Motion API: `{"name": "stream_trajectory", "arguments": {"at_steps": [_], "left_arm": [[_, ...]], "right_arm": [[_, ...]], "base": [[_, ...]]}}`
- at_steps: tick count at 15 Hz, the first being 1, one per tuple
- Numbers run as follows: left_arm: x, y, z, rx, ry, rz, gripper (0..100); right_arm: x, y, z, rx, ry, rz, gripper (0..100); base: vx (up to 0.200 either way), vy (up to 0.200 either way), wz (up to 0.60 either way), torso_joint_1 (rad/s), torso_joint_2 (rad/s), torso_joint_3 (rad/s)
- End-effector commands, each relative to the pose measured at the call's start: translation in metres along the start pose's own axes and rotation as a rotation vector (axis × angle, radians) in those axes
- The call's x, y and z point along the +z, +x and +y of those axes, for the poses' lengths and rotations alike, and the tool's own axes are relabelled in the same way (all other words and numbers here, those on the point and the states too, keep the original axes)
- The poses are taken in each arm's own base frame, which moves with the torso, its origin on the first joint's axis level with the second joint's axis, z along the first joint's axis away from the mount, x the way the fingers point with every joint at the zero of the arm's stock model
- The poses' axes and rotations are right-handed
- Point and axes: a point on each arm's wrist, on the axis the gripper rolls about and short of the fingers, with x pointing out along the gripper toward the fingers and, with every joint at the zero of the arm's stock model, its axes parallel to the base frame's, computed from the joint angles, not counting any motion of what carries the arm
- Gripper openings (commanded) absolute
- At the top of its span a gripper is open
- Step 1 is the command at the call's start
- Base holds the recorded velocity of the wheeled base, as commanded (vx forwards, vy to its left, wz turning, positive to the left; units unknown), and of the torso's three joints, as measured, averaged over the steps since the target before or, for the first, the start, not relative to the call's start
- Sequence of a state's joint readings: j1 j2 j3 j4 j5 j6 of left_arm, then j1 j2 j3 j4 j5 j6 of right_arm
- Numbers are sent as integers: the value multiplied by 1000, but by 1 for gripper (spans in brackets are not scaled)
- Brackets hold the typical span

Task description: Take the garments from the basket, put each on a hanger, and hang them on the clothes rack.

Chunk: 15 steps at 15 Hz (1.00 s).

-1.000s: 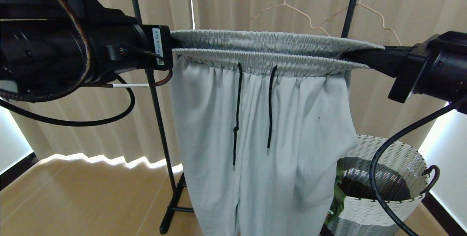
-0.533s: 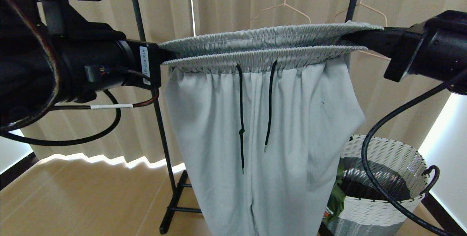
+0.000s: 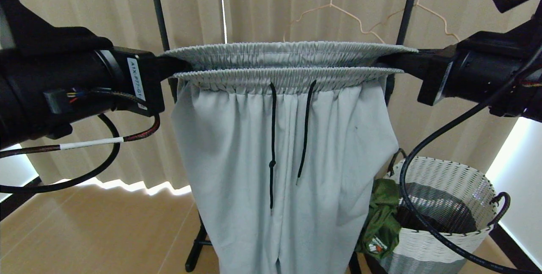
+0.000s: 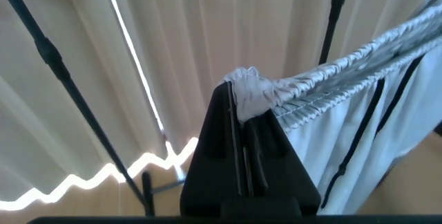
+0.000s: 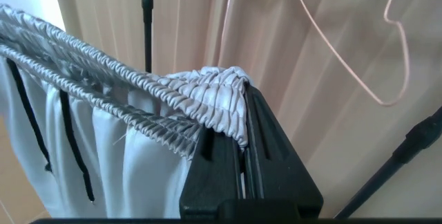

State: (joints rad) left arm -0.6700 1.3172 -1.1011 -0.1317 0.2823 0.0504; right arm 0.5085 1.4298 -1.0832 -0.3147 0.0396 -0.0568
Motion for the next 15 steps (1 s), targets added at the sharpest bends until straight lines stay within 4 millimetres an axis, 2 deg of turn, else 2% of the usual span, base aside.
{"name": "stream_trajectory", "arguments": {"at_steps": [1, 11, 12, 15], "left_arm": [[-4, 0, 0, 0, 1, -2, 0], [-8, 1, -1, -1, 7, 13, 0], [-9, 1, -1, 0, 11, 15, 0], [-9, 2, -1, 2, 12, 16, 0]], "right_arm": [[-5, 1, 0, 1, -1, 19, 0], [-6, 1, 1, 4, -2, 29, 0], [-7, 2, 1, 6, -2, 32, 100], [-8, 4, 2, 11, -8, 32, 100]], "base": [[0, 0, 0, 0, 0, 0], [0, 0, 0, 0, 0, 0], [0, 0, 0, 0, 0, 0], [0, 0, 0, 0, 0, 0]]}}
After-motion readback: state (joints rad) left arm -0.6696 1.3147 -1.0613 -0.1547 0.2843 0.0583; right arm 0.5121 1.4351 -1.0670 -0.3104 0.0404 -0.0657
